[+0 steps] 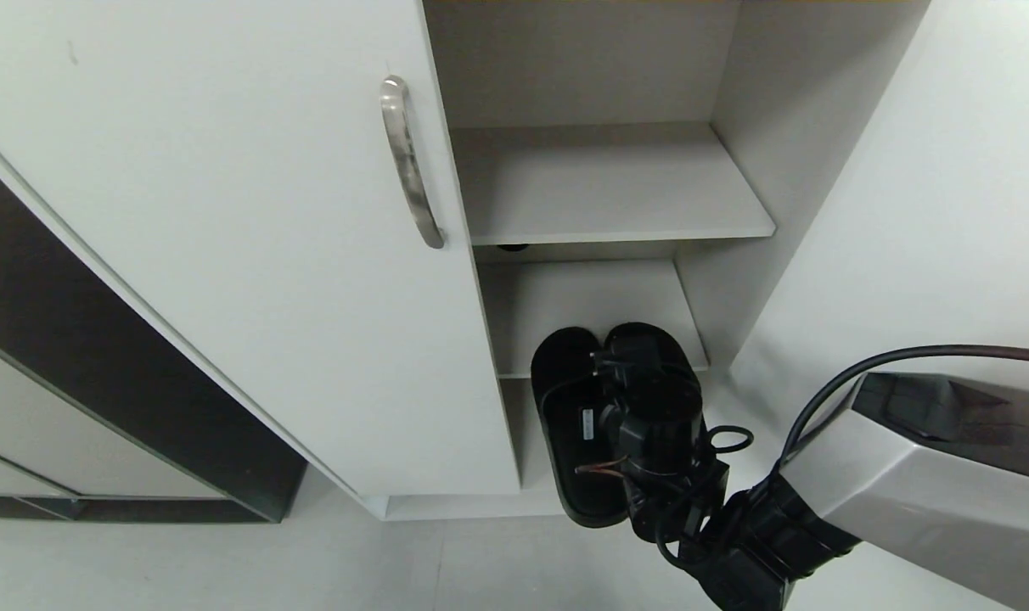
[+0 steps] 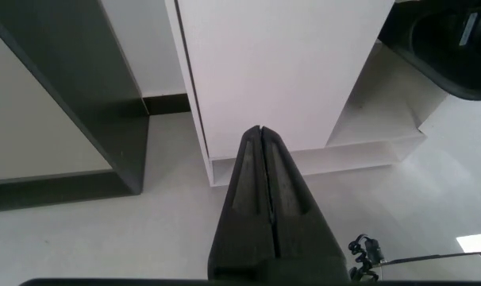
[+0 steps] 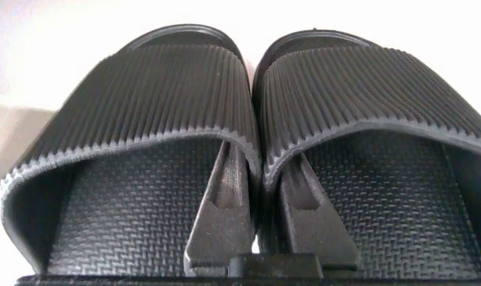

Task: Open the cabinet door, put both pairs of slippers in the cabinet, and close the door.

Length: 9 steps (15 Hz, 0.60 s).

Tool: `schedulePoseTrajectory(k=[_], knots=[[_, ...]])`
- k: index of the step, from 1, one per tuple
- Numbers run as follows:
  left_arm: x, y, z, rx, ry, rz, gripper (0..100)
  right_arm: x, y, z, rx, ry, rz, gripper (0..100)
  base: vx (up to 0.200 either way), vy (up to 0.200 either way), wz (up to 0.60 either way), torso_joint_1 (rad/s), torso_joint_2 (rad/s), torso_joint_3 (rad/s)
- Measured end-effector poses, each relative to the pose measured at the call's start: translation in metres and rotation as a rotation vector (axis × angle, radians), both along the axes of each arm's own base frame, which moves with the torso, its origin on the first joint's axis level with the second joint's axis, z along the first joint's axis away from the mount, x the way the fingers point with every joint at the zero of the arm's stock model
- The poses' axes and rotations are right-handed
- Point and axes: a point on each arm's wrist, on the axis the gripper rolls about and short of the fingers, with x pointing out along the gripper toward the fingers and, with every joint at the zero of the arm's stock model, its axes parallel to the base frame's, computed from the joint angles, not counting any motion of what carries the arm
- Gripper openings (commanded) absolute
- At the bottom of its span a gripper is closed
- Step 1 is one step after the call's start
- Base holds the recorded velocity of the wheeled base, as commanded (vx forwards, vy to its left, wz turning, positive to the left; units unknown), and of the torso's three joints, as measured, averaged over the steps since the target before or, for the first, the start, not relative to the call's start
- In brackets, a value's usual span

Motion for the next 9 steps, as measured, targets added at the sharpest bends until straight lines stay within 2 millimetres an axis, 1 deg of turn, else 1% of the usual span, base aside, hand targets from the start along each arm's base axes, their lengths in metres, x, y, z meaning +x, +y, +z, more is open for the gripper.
schedulePoseTrajectory(k=[2,7,9], knots=[[0.000,0.000,0.000,0.000,0.000,0.000,0,0.010,0.002,0.002,0.010,-0.010,-0.014,0,0.000,0.000,0.00,0.000,0.00,0.000],[0.000,0.000,0.000,0.000,0.000,0.000,0,0.062,0.003,0.007,0.014,-0.014,-0.089,0,0.000,0.000,0.00,0.000,0.00,0.000],[0.000,0.000,0.000,0.000,0.000,0.000,0,0.077,0.004,0.010,-0.001,0.001,-0.074,0,0.000,0.000,0.00,0.000,0.00,0.000]])
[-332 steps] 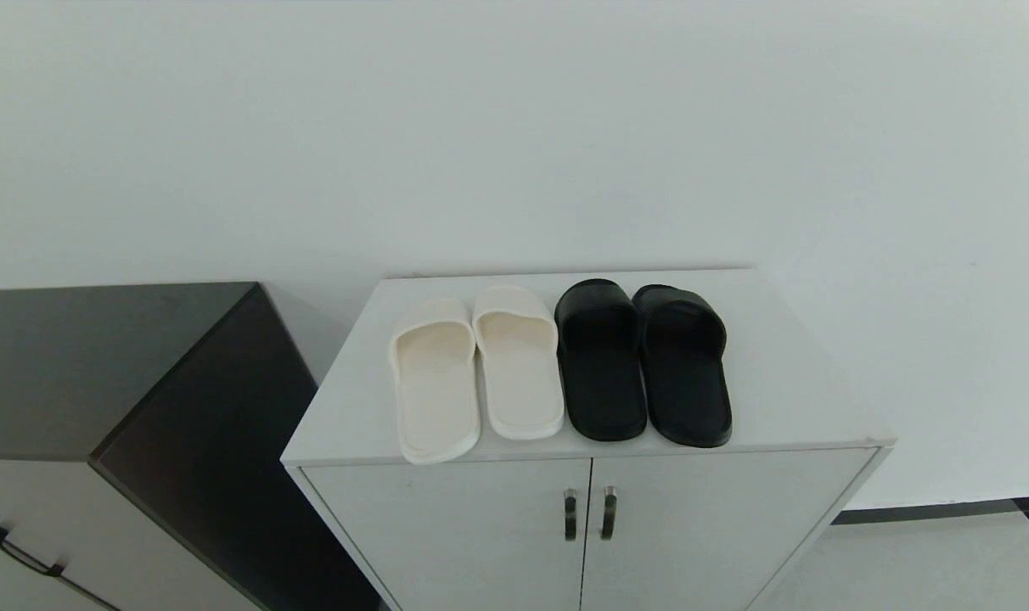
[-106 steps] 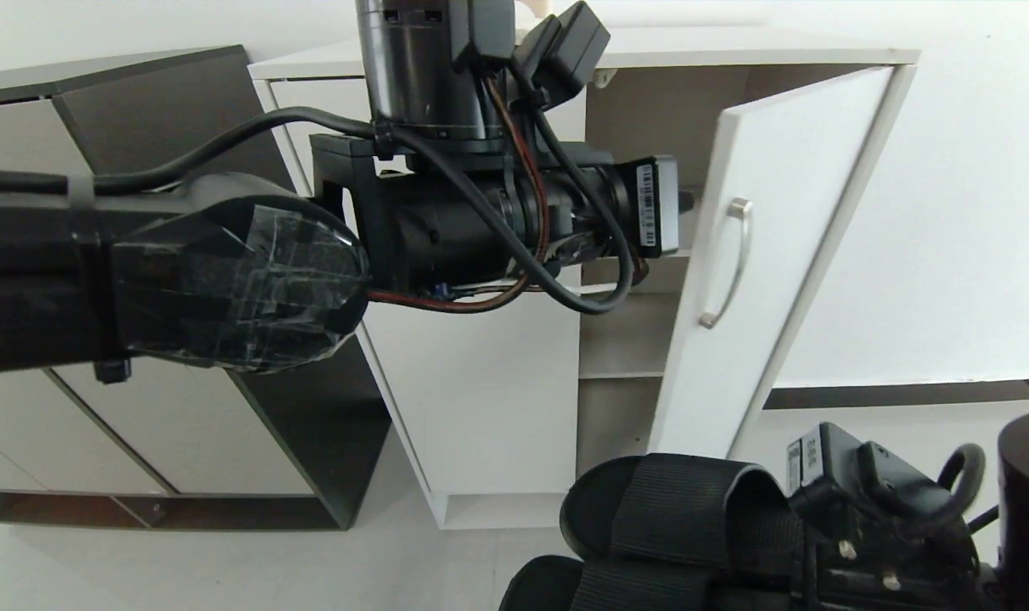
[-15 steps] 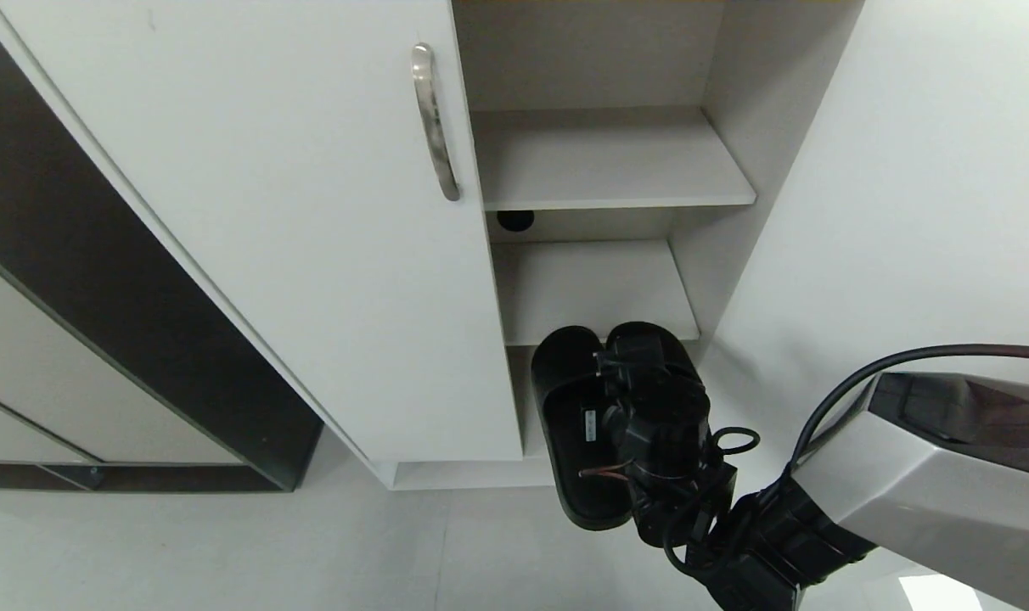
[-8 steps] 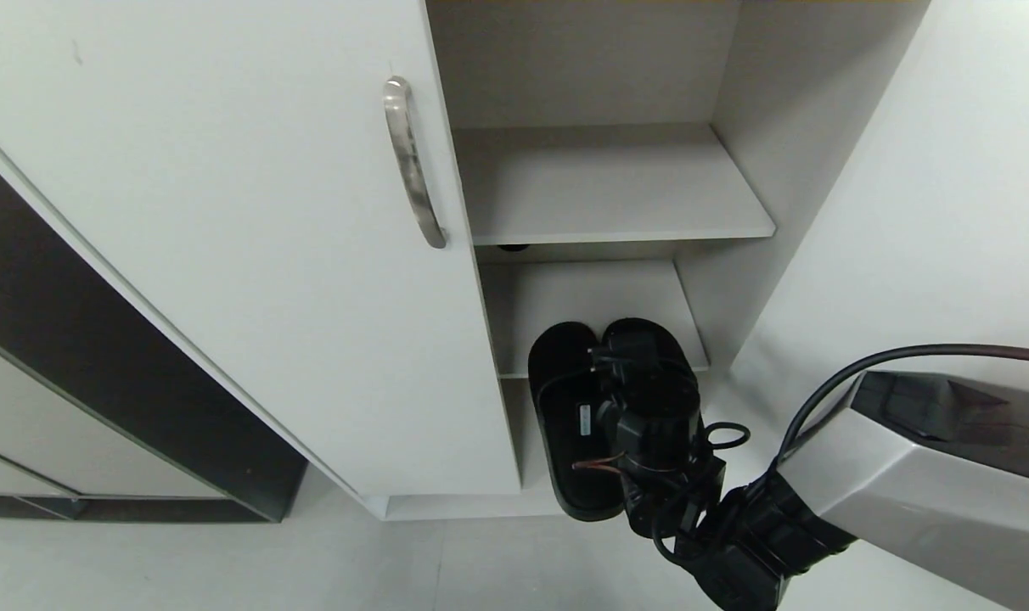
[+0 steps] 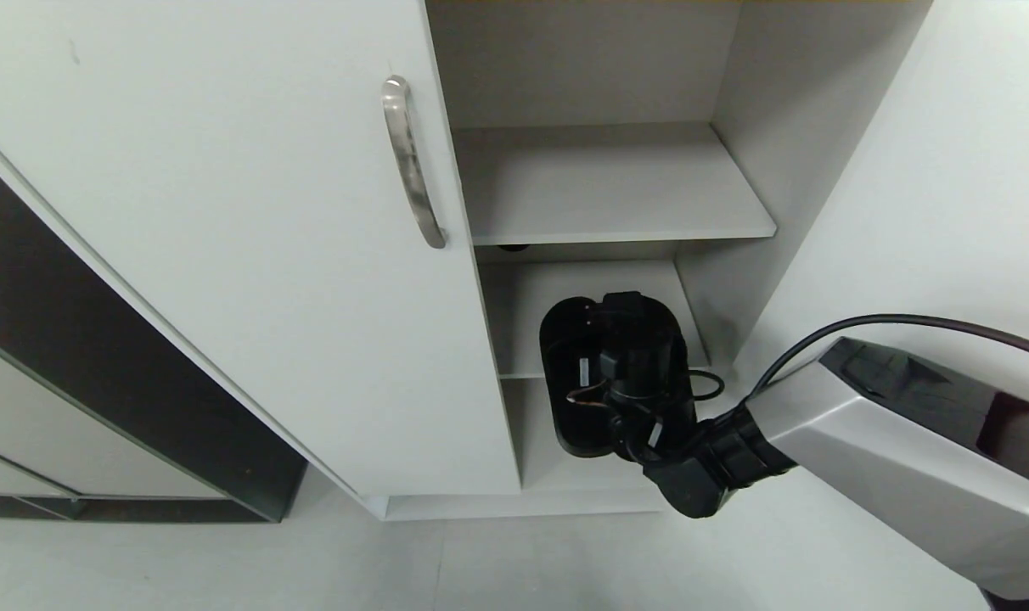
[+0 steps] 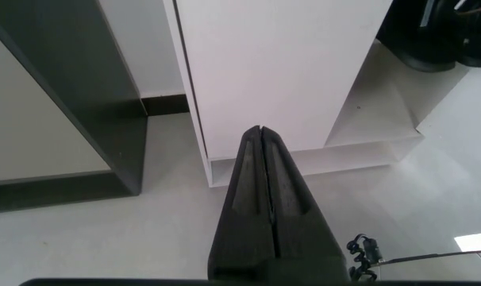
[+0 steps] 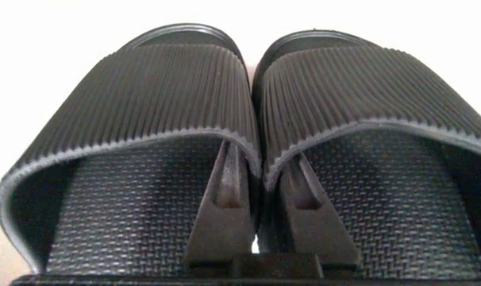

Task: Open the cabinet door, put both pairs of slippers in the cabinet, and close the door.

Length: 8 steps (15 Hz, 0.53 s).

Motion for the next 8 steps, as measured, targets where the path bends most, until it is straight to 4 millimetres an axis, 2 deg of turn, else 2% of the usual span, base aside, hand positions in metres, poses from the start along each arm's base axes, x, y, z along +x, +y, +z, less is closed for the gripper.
schedulePoseTrajectory(k=[8], knots=[[0.000,0.000,0.000,0.000,0.000,0.000,0,0.042,0.001,0.037,0.043,-0.052,-0.039,0,0.000,0.000,0.00,0.000,0.00,0.000]])
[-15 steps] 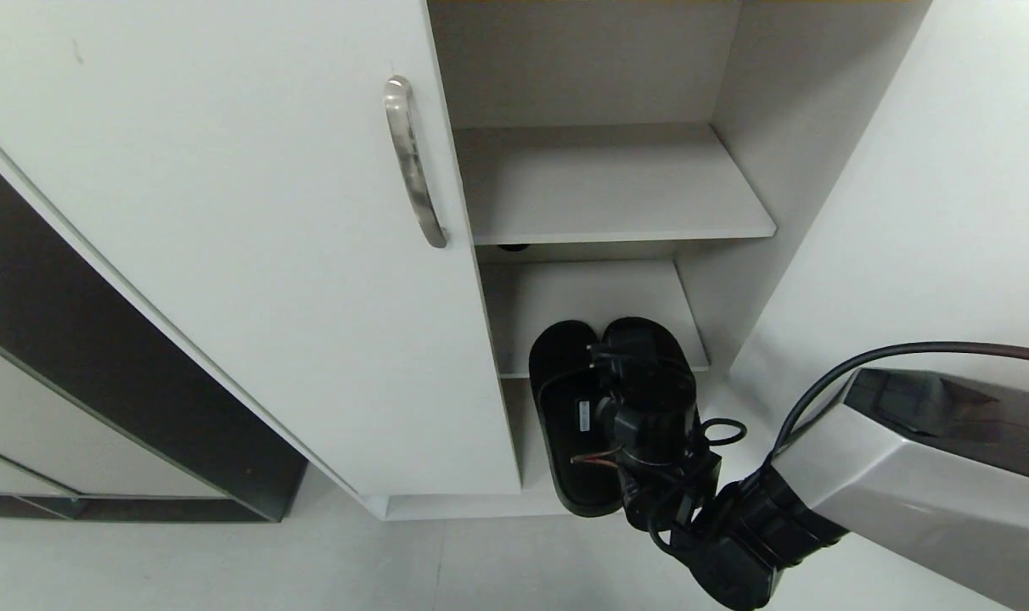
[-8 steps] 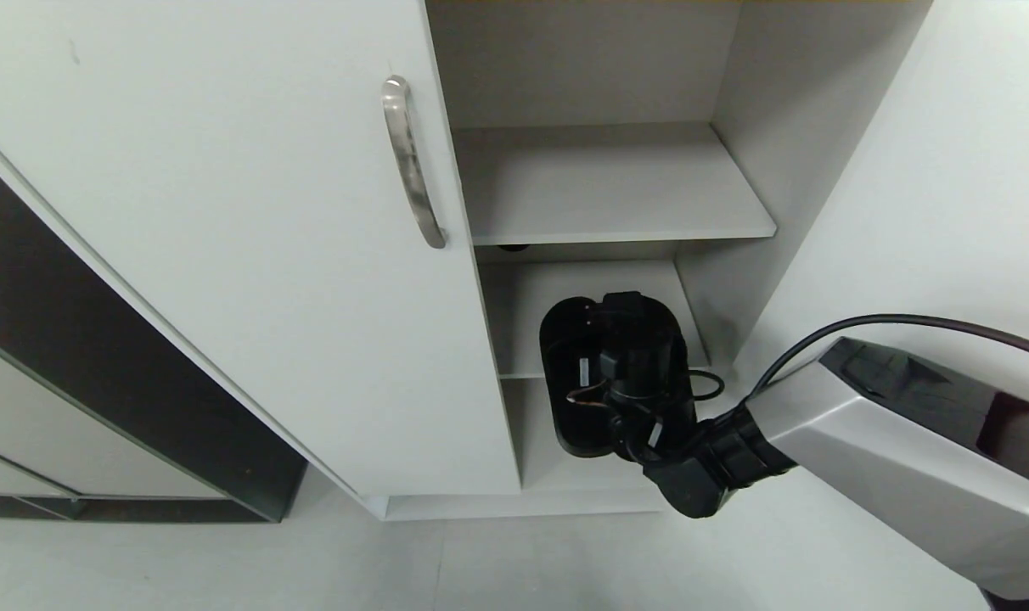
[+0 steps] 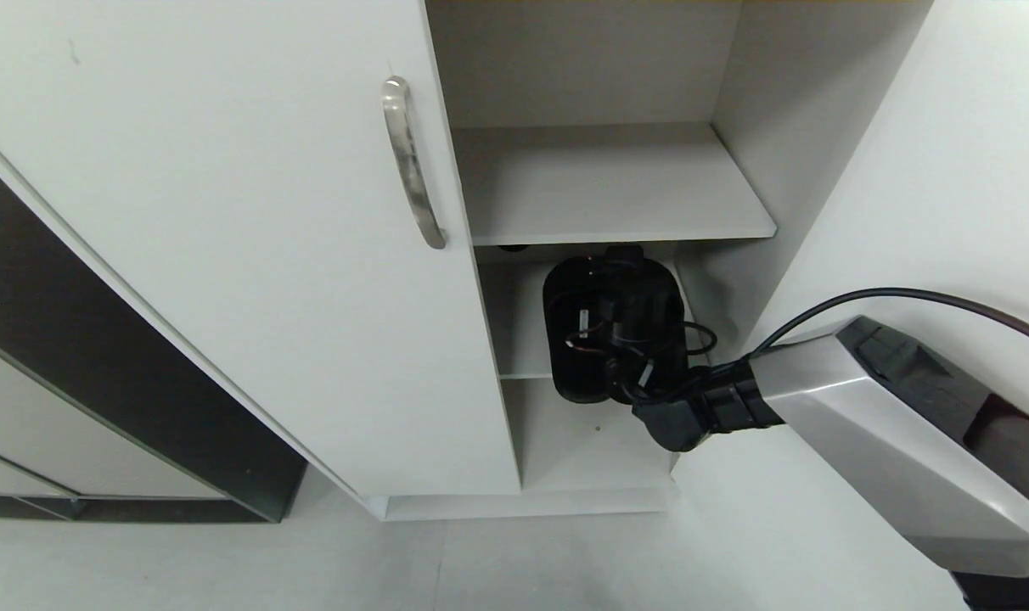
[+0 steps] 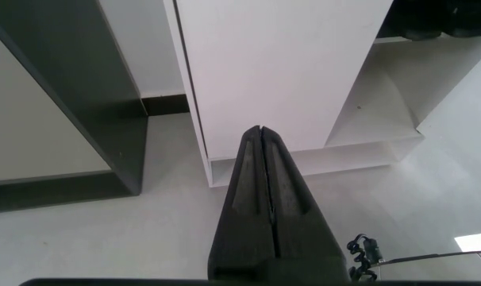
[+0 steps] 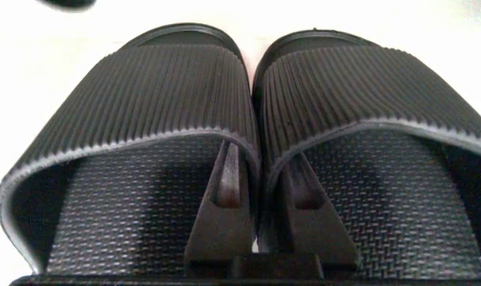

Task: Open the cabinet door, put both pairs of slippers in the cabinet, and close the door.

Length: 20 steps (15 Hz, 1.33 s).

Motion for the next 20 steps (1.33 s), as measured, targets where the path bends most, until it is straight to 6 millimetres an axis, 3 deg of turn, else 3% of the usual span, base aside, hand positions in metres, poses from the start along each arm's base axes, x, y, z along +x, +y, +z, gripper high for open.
schedulePoseTrajectory(k=[6,11,12,16,20], knots=[[0.000,0.000,0.000,-0.001,0.000,0.002,0,0.020,-0.003,-0.010,0.001,-0.001,-0.029,0,0.000,0.000,0.00,0.000,0.00,0.000],[0.000,0.000,0.000,-0.001,0.000,0.002,0,0.024,-0.003,-0.018,-0.006,0.009,-0.032,0,0.000,0.000,0.00,0.000,0.00,0.000],[0.000,0.000,0.000,-0.001,0.000,0.002,0,0.024,-0.002,-0.019,-0.008,0.012,-0.031,100,0.000,0.000,0.00,0.000,0.00,0.000],[0.000,0.000,0.000,-0.001,0.000,0.003,0,0.016,0.002,-0.025,-0.029,0.039,-0.026,100,0.000,0.000,0.00,0.000,0.00,0.000],[0.000,0.000,0.000,-0.002,0.000,0.002,0,-0.023,0.009,-0.020,-0.057,0.068,0.011,100,0.000,0.000,0.00,0.000,0.00,0.000]])
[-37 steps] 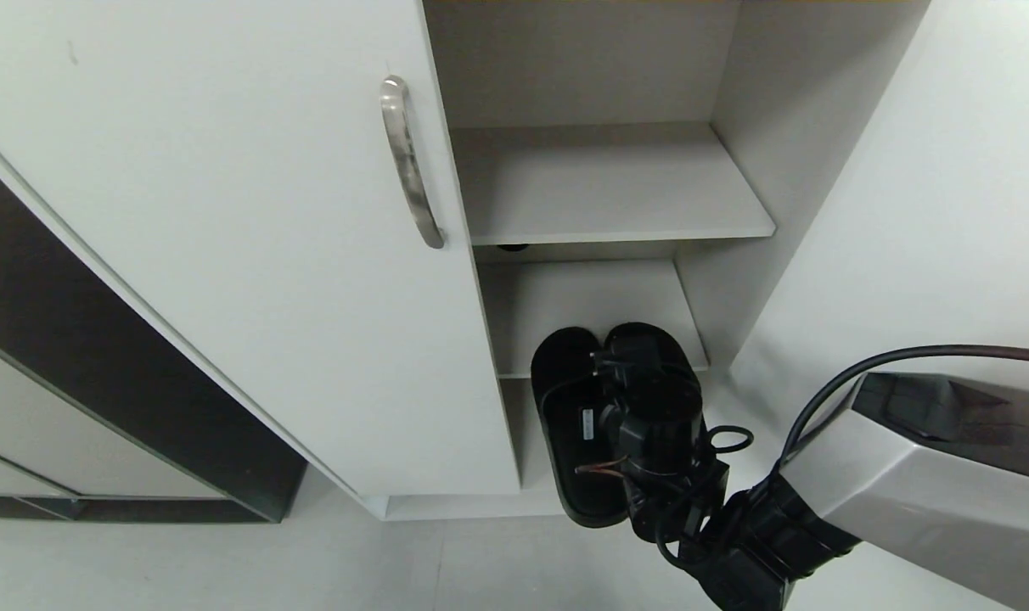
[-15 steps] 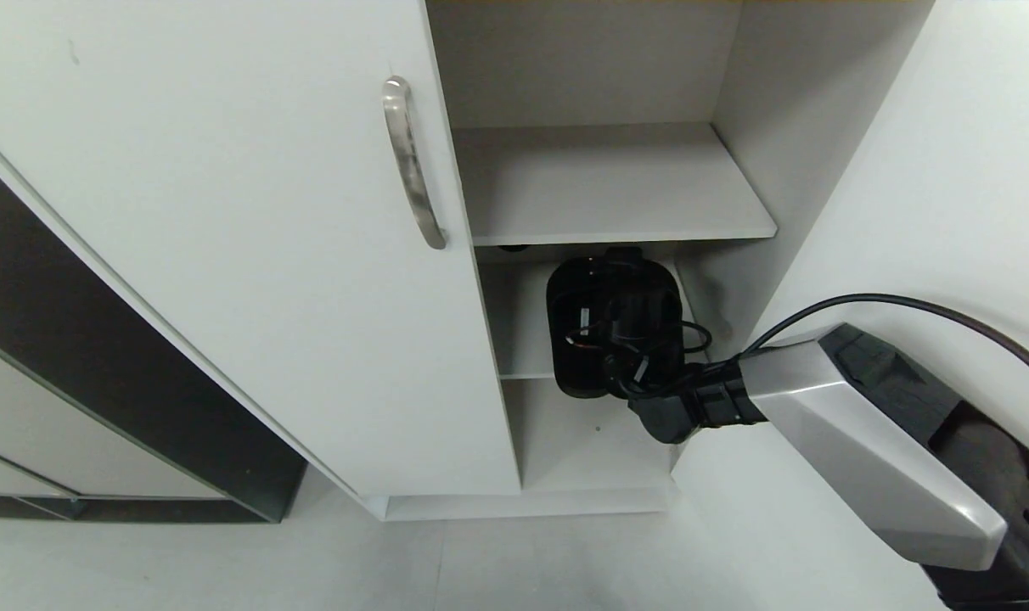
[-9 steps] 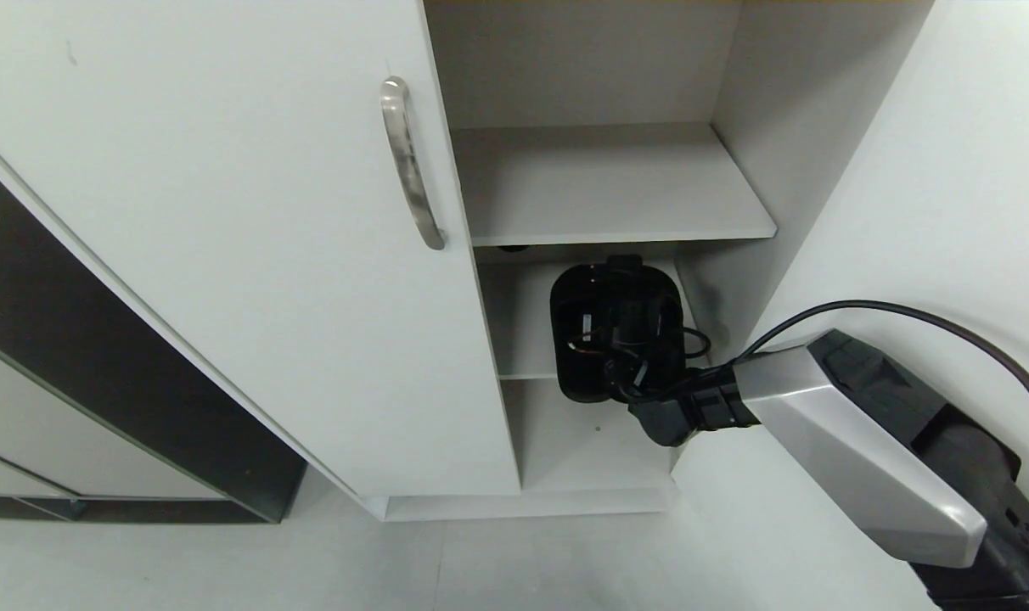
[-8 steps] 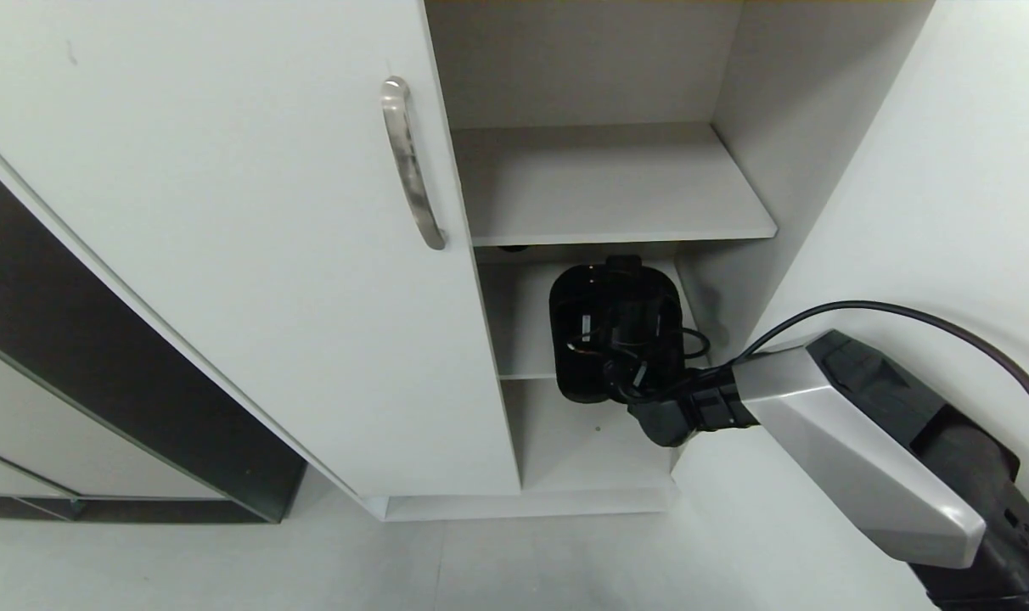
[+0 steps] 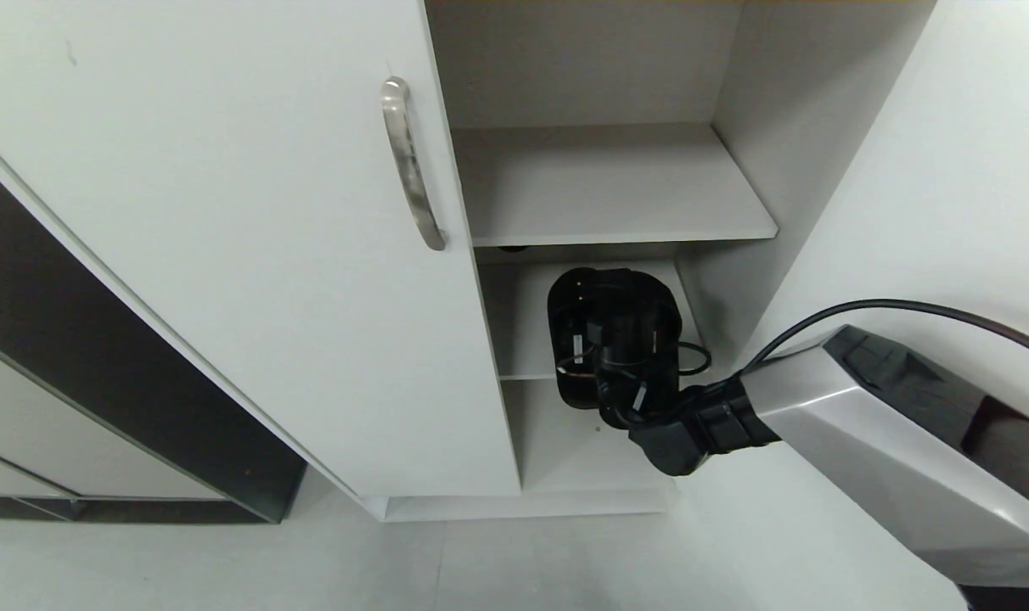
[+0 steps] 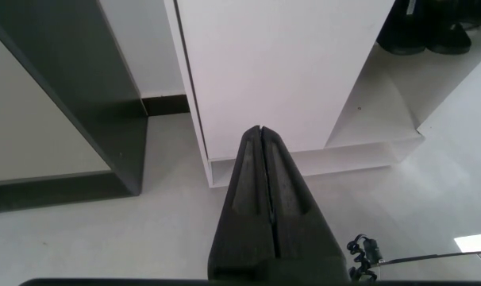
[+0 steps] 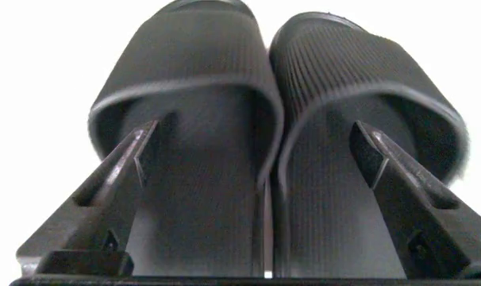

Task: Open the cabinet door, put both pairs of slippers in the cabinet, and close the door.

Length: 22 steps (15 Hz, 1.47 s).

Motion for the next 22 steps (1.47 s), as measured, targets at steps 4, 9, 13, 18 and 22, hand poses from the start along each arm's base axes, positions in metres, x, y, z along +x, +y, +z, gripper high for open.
schedulePoseTrajectory(k=[4,9,13,18,22], knots=[[0.000,0.000,0.000,0.000,0.000,0.000,0,-0.055,-0.015,-0.002,-0.032,0.013,0.041,100,0.000,0.000,0.00,0.000,0.00,0.000],[0.000,0.000,0.000,0.000,0.000,0.000,0,-0.114,-0.042,0.016,-0.019,-0.018,0.125,100,-0.160,0.000,0.00,0.002,0.00,0.003],[0.000,0.000,0.000,-0.001,0.000,0.000,0,-0.120,-0.045,0.023,-0.009,-0.028,0.132,100,0.000,0.000,0.00,0.000,0.00,0.000],[0.000,0.000,0.000,-0.001,0.000,0.000,0,-0.120,-0.046,0.024,-0.004,-0.032,0.131,100,0.000,0.000,0.00,0.000,0.00,0.000],[0.000,0.000,0.000,-0.001,0.000,0.000,0,-0.122,-0.044,0.024,-0.001,-0.032,0.136,100,0.000,0.000,0.00,0.004,0.00,0.120]])
